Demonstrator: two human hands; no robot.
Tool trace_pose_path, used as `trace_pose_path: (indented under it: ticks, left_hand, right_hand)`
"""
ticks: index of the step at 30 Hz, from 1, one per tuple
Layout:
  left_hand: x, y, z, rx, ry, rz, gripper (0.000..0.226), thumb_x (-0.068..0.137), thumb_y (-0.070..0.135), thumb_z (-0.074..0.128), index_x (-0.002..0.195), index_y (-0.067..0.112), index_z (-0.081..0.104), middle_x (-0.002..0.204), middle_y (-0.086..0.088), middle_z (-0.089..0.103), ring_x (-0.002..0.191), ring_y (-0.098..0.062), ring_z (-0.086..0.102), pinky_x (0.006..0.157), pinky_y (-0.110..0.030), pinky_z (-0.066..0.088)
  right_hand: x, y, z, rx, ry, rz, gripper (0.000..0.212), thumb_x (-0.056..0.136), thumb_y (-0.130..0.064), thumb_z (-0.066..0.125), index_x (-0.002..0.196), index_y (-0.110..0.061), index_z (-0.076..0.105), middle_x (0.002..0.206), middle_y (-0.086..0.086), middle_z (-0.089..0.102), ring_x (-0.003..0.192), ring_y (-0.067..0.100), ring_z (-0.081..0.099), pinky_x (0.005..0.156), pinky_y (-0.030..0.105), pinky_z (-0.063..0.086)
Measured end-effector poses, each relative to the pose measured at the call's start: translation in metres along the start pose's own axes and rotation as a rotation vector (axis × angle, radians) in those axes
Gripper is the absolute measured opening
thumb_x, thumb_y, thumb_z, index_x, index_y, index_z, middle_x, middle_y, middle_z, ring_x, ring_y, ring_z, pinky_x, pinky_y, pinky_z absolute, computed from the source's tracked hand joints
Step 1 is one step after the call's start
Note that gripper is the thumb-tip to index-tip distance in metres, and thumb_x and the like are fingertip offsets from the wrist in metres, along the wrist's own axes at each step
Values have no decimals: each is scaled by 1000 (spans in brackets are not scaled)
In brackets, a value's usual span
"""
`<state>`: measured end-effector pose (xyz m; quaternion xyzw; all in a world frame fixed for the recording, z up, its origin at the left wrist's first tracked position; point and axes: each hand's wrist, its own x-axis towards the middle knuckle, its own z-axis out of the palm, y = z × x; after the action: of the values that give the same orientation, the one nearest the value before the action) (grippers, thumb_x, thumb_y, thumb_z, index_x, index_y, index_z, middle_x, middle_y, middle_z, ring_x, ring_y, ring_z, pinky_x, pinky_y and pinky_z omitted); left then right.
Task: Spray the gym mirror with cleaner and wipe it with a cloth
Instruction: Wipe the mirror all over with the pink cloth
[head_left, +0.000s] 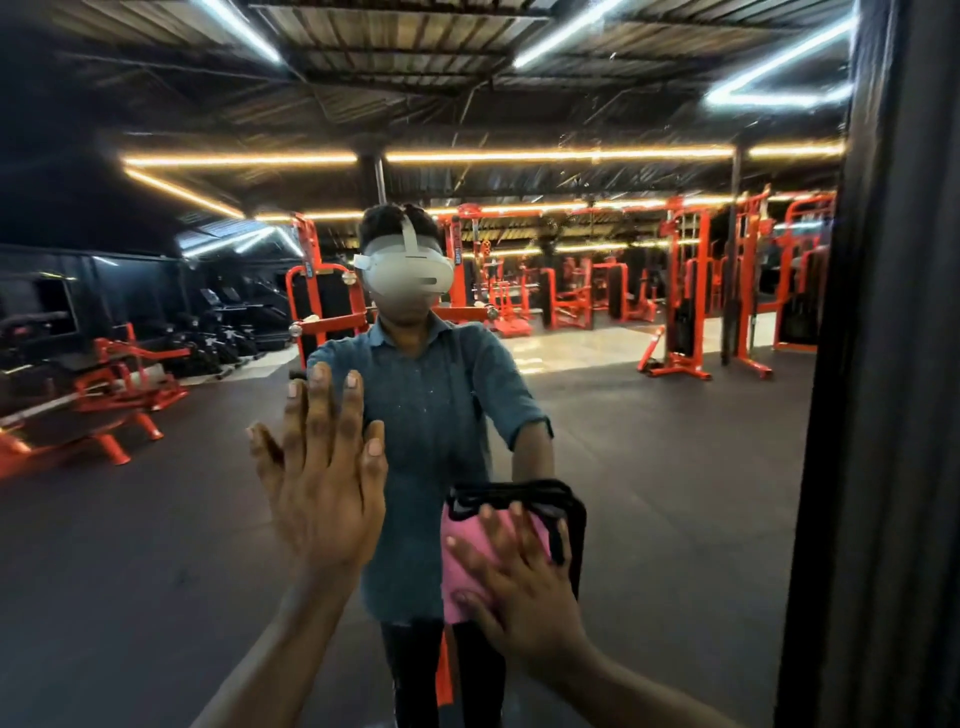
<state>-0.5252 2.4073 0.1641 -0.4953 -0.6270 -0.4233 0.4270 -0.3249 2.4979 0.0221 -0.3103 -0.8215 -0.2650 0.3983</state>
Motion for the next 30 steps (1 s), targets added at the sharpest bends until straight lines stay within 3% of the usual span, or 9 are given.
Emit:
trace_pose_path:
  ticks: [5, 7, 12, 15, 18, 22, 25, 28, 30]
  left_hand:
    - [-2, -3, 5, 48, 20, 13, 59, 111, 44, 18, 165, 21, 26, 174, -5, 17, 161, -25, 13, 126, -62, 9]
    - [-1, -4, 5, 66, 30, 17, 58, 111, 42, 21, 165, 22, 26, 173, -4, 18, 160, -25, 14, 127, -61, 8]
    - [1, -1, -1, 25, 16, 14, 57, 109, 38, 27, 164, 22, 28, 173, -2, 17, 161, -24, 14, 128, -56, 3]
    - [1, -2, -4, 2, 10, 20, 57, 109, 37, 27, 164, 23, 29, 173, -2, 18, 161, -23, 14, 128, -55, 3]
    - [1, -6, -8, -8, -12, 37, 57, 109, 37, 27, 164, 23, 29, 174, -1, 16, 161, -23, 12, 128, -55, 4]
    - [0, -6, -8, -1, -45, 40, 57, 109, 38, 23, 165, 24, 26, 175, 0, 12, 161, -22, 11, 128, -54, 3]
    - [0, -4, -8, -19, -56, 29, 58, 108, 36, 26, 165, 24, 25, 175, 1, 11, 161, -22, 9, 129, -54, 0]
    - [0, -3, -7, -37, -61, 20, 58, 108, 36, 26, 165, 24, 25, 175, 1, 11, 161, -22, 9, 129, -55, 1]
    - [0, -3, -7, -52, -59, 18, 58, 108, 36, 24, 165, 24, 26, 175, 1, 11, 161, -22, 9, 129, -55, 1]
  right_hand:
    - [95, 16, -48, 42, 123, 16, 68, 102, -56, 40, 164, -39, 18, 175, 3, -3, 161, 31, -3, 121, 66, 12]
    - [163, 32, -81, 11, 263, 156, 67, 103, -56, 37, 164, -32, 23, 174, 8, 2, 160, 35, 2, 124, 65, 2]
    - [220, 38, -109, 9, 413, 484, 62, 107, -55, 27, 165, -34, 20, 174, 8, 6, 161, 32, 1, 123, 66, 6]
    - [163, 8, -75, -18, 293, 273, 66, 106, -55, 31, 165, -31, 15, 173, 11, -3, 160, 36, -2, 122, 70, 4]
    - [77, -7, -32, -67, 76, -77, 67, 104, -58, 39, 164, -40, 17, 175, 4, -2, 161, 32, -3, 117, 69, 17]
    - [88, 21, -42, -90, 70, -168, 65, 105, -61, 28, 164, -43, 9, 175, -1, -6, 161, 26, -8, 119, 69, 13]
    - [173, 67, -84, -78, 308, 178, 67, 104, -61, 20, 164, -35, 5, 174, 9, -2, 160, 30, -8, 125, 66, 0]
    - [236, 104, -124, 3, 539, 707, 66, 105, -62, 19, 166, -36, 12, 174, 8, 10, 160, 31, 6, 122, 67, 9]
    - [258, 100, -137, 69, 564, 800, 66, 106, -61, 19, 165, -33, 18, 174, 8, 12, 160, 34, 10, 120, 70, 13]
